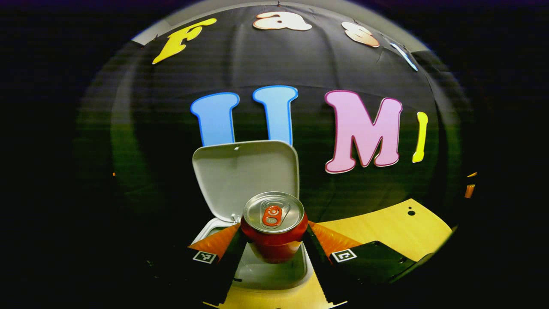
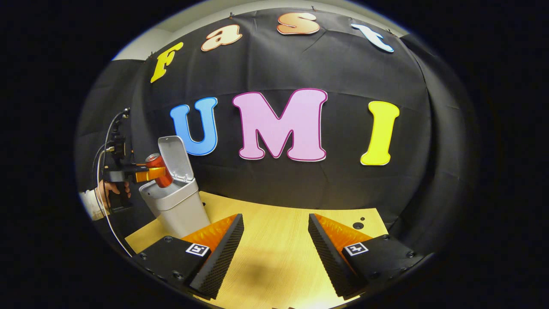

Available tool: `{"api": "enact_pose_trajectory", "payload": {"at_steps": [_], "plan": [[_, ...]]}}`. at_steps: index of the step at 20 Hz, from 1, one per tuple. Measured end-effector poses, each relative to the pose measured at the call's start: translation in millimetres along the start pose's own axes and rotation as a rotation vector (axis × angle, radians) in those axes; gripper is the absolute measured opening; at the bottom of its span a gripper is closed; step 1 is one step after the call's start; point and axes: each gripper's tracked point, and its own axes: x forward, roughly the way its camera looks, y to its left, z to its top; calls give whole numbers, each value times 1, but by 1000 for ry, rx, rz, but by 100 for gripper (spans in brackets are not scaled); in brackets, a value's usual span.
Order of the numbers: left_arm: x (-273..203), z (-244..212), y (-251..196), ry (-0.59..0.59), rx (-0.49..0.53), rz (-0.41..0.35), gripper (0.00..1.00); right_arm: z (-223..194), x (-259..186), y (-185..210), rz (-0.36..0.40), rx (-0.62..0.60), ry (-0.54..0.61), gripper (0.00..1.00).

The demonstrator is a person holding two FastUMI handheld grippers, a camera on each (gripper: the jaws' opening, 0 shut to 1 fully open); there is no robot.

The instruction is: Press the lid of the desktop garbage bin to open it, pick up the crumpled paper on the desktop and throw it into the bin, then pick up the pop can on the desktop and drop it into the bin, and finally close the garbage bin lid.

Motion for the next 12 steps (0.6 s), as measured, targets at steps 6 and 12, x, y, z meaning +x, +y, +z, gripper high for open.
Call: {"api": "enact_pose_trajectory", "payload": {"at_steps": [6,12], "plan": [[22,-43,31,93,-46,62,82,-8,-8,-3,-24,-10,26,98],[20,-18,36,-2,-37,73,91,-5,-14,-8,-43,-12,22,97]]}}
